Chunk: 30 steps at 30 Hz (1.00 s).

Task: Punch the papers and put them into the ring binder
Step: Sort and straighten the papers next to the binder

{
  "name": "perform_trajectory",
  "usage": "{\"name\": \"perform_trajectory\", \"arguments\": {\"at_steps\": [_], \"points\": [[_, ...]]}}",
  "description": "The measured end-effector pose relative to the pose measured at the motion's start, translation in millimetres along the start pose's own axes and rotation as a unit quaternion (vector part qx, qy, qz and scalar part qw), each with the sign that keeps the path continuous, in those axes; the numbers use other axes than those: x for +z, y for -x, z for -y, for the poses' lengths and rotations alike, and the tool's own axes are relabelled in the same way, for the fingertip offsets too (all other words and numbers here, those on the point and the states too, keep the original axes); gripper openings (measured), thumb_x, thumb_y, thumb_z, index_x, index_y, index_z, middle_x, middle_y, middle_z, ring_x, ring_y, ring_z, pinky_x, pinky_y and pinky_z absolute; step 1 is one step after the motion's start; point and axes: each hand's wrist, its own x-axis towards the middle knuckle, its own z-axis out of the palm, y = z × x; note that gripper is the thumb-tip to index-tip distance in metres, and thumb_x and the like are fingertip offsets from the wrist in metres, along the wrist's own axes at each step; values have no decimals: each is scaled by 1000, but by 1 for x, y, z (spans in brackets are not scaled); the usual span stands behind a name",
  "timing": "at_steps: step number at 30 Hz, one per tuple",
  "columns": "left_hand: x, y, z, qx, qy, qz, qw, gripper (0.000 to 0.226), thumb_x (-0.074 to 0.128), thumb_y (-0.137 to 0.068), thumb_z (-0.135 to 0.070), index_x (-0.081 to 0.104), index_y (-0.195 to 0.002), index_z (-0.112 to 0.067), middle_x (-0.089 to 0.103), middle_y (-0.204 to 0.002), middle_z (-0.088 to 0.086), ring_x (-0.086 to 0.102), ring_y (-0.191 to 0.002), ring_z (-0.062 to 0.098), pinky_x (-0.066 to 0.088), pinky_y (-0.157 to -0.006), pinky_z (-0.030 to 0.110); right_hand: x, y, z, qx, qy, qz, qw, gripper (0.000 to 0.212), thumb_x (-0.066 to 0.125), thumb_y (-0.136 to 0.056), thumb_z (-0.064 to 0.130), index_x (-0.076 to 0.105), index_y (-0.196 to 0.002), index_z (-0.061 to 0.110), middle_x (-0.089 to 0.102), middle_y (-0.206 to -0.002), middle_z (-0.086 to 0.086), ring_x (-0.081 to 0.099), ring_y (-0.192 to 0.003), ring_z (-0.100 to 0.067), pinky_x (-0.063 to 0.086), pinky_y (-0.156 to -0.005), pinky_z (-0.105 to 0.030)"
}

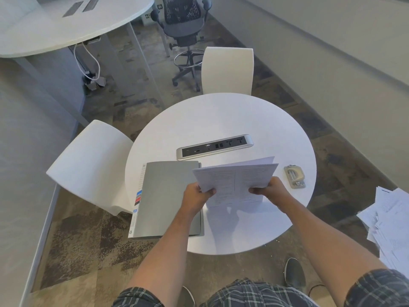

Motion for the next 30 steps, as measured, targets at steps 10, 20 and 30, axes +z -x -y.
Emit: {"name": "perform_trajectory", "arguments": {"at_steps": [10,20,30], "points": [[3,-1,-10,-26,68,-25,997,10,75,-90,-15,78,-100,-15,79,-101,3,74,-93,23,60,-76,33,5,1,3,-4,-50,-10,999,22,82,-82,3,77,-104,4,80,-101,-8,77,-95,-26,61,-73,-28],[9,3,-4,-112,219,79,966,60,87,-72,-26,68,-126,-10,75,-118,10,71,-110,33,54,-100,53,18,6,5,49,-135,14,989,24,75,-88,5,69,-112,5,77,-107,-17,76,-90,-36,64,-71,-44],[13,3,3,-118,217,59,967,38,80,-84,-10,70,-121,-7,76,-115,11,73,-106,33,57,-94,50,19,9,0,58,-102,25,993,29,71,-91,2,68,-117,14,79,-106,-9,77,-91,-32,62,-69,-41]]}}
